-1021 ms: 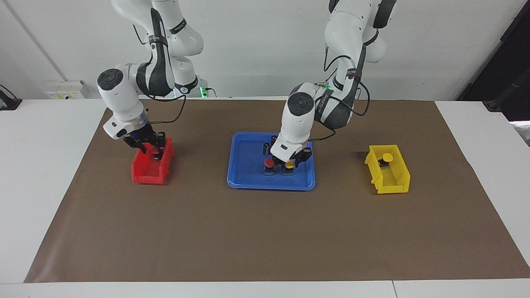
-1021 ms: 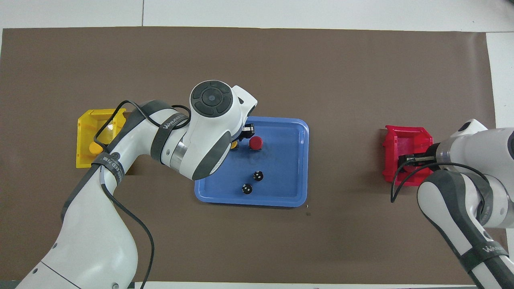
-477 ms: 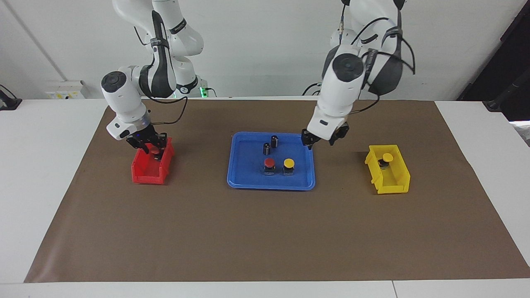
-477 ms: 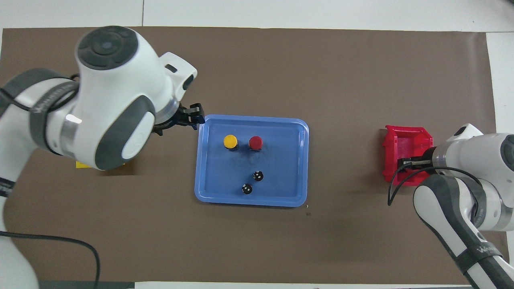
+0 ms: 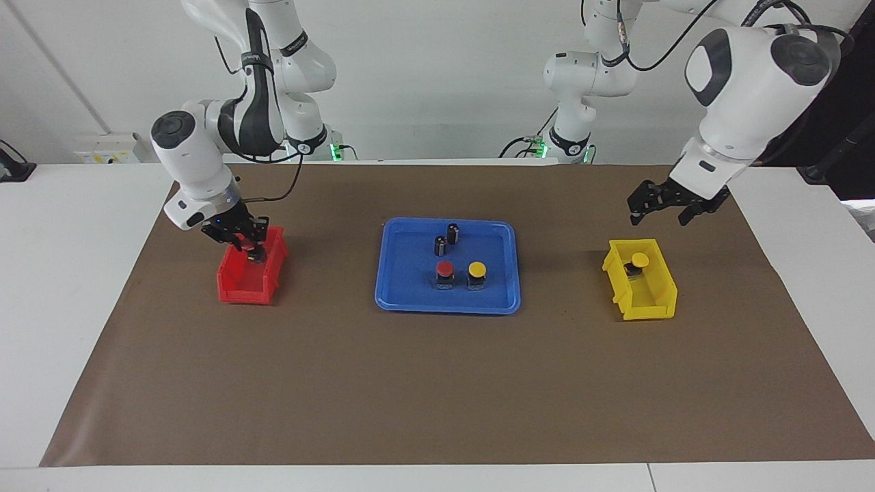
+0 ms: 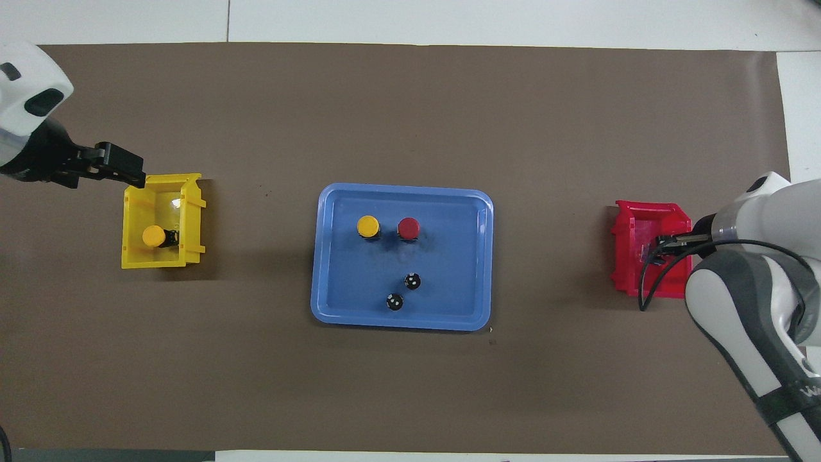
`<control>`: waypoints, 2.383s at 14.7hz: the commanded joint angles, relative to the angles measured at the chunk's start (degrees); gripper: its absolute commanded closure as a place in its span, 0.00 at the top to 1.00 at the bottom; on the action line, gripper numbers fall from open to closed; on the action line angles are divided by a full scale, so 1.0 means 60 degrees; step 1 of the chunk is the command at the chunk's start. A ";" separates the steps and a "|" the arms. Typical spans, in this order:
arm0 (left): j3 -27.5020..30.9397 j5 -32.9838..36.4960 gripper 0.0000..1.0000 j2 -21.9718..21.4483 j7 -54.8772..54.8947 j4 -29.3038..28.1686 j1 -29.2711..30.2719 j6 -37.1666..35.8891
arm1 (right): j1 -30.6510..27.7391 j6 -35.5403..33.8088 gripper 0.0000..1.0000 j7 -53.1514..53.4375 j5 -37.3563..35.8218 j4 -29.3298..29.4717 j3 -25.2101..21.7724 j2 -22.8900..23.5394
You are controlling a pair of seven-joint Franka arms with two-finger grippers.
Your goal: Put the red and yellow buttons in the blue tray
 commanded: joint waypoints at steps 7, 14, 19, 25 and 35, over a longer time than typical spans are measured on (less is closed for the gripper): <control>-0.0130 -0.0032 0.78 -0.0589 0.0190 -0.3923 0.0791 0.4394 | 0.2381 -0.2585 0.21 0.3696 0.0069 0.5169 0.0538 0.2157; -0.0144 -0.0032 0.71 -0.0970 0.0190 -0.5537 0.0645 0.5011 | 0.4625 0.0097 0.22 0.6163 0.0083 0.4014 0.0523 0.3110; -0.0144 -0.0032 0.70 -0.0926 0.0263 -0.5960 0.0659 0.5550 | 0.4774 0.0949 0.22 0.6486 0.0068 0.2899 0.0538 0.3155; -0.0144 -0.0032 0.66 -0.0941 0.0336 -0.6445 0.0688 0.6227 | 0.4994 0.1592 0.23 0.6516 0.0068 0.2064 0.0552 0.3009; -0.0217 -0.0017 0.01 -0.0606 0.0264 -0.2763 0.0354 0.2485 | 0.4600 0.0197 1.00 0.6414 -0.0107 0.3610 0.0334 0.2777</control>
